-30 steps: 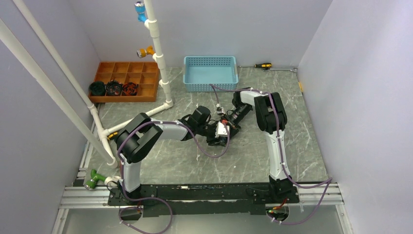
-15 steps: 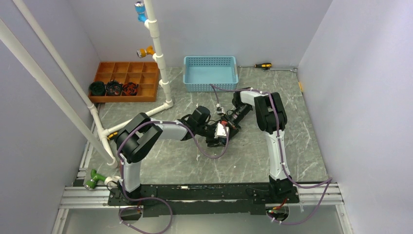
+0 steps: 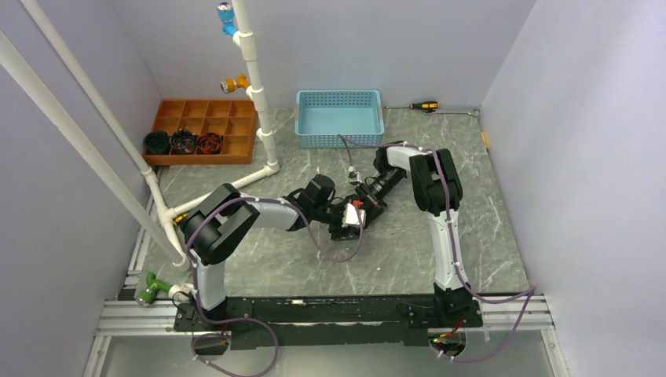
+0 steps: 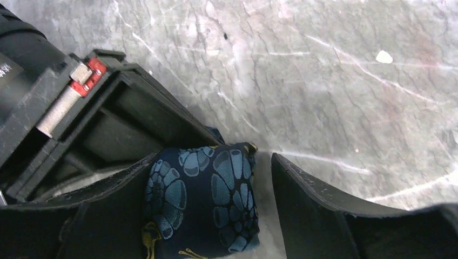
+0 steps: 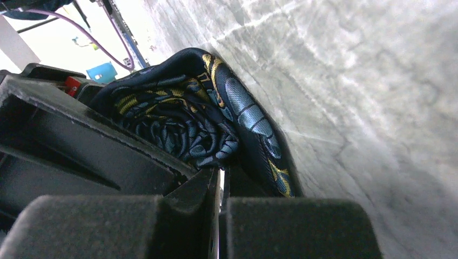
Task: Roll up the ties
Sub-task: Roll the tie at the center of the board.
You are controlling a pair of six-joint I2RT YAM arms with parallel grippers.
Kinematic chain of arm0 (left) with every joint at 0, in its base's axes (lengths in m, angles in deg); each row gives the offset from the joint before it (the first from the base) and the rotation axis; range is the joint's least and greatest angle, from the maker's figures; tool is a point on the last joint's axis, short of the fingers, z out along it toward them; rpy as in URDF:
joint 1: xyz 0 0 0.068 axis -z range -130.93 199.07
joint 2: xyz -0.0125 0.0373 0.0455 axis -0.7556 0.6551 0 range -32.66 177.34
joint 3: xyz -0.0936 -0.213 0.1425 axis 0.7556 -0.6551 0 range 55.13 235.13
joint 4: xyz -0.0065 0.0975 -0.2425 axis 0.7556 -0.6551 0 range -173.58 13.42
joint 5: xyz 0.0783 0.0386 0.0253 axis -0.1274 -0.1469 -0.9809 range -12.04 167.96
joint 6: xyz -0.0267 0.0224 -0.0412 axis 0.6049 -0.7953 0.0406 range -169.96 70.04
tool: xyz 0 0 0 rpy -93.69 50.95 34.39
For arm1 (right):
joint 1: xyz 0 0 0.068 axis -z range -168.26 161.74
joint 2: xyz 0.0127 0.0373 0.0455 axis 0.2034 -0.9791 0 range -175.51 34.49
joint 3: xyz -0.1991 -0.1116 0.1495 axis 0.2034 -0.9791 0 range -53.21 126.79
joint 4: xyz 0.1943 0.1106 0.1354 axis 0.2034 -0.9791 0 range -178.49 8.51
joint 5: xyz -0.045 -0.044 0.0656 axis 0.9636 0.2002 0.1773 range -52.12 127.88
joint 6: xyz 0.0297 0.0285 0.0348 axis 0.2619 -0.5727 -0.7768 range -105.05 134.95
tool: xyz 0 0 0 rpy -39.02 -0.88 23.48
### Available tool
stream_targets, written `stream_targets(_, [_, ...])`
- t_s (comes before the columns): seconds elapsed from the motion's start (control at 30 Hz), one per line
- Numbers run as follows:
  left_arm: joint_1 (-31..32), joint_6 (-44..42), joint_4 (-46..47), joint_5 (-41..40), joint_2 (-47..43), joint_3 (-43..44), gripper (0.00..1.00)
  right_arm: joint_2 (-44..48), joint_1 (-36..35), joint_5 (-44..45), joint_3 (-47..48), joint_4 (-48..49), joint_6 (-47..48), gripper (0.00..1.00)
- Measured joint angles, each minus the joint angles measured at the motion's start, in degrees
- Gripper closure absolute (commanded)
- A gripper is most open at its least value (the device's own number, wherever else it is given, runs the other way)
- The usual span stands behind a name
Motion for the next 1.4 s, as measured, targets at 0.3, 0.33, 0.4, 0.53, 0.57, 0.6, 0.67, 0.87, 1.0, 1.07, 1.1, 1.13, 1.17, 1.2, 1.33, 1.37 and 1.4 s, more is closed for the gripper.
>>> stream_targets(0.3, [-2.64,0.24,-0.85,-2.58,-2.14,-4.02,0.37,0.0,-0.28,-0.83,0.0,0.22,-0.87,1.0])
stream_targets(0.33, [-2.64,0.28,-1.07,-2.56,-2.14,-3.96,0.38,0.0,-0.28,-0.83,0.0,0.22,-0.87,1.0])
stream_targets(0.4, [-2.64,0.31,-1.42,-2.62,-2.14,-3.85,0.34,0.0,-0.28,-0.83,0.0,0.22,-0.85,1.0])
stream_targets(0.53, [-2.69,0.5,-1.33,-2.6,-2.14,-3.65,0.15,0.0,-0.31,-0.83,0.0,0.26,-0.92,1.0])
stream_targets(0.57, [-2.69,0.72,-1.09,-2.58,-2.14,-3.67,0.14,0.0,-0.31,-0.83,0.0,0.26,-0.92,1.0])
stream_targets(0.6, [-2.73,0.98,-0.81,-2.47,-2.16,-3.69,0.13,0.0,-0.31,-0.83,0.0,0.24,-0.92,1.0])
stream_targets(0.67, [-2.84,1.33,-0.55,-2.45,-2.16,-3.76,0.14,0.0,-0.31,-0.83,0.0,0.26,-0.92,1.0])
stream_targets(0.87, [-2.62,1.55,-2.29,-2.47,-2.16,-2.97,0.21,0.0,-0.31,-0.83,0.0,0.26,-0.94,1.0])
stream_targets(1.0, [-1.99,1.51,-2.75,-2.49,-2.16,-2.78,0.19,0.0,-0.31,-0.83,0.0,0.26,-0.96,1.0])
stream_targets(1.07, [-1.51,1.51,-3.15,-2.62,-2.16,-2.56,0.17,0.0,-0.33,-0.83,0.0,0.26,-0.96,1.0])
stream_targets(1.1, [-1.29,1.49,-3.23,-2.69,-2.16,-2.47,0.17,0.0,-0.33,-0.83,0.0,0.26,-0.96,1.0])
stream_targets(1.13, [-1.07,1.49,-3.43,-2.75,-2.16,-2.36,0.18,0.0,-0.33,-0.85,0.0,0.28,-0.96,1.0])
stream_targets(1.17, [-0.81,1.51,-3.72,-2.93,-2.16,-2.14,0.2,0.0,-0.33,-0.83,0.0,0.28,-0.96,1.0])
stream_targets(1.2, [-0.63,1.51,-4.0,-3.08,-2.16,-1.92,0.22,0.0,-0.33,-0.83,0.0,0.28,-0.96,1.0])
stream_targets(1.33, [-0.28,1.6,-5.01,-3.15,-2.16,-0.9,0.31,0.0,-0.33,-0.83,0.0,0.28,-0.96,1.0])
stream_targets(1.37, [-0.26,1.57,-5.14,-3.17,-2.16,-0.68,0.32,0.0,-0.33,-0.83,0.0,0.28,-0.96,1.0])
stream_targets(1.4, [-0.26,1.6,-5.25,-3.23,-2.16,-0.48,0.32,0.0,-0.33,-0.83,0.0,0.28,-0.96,1.0])
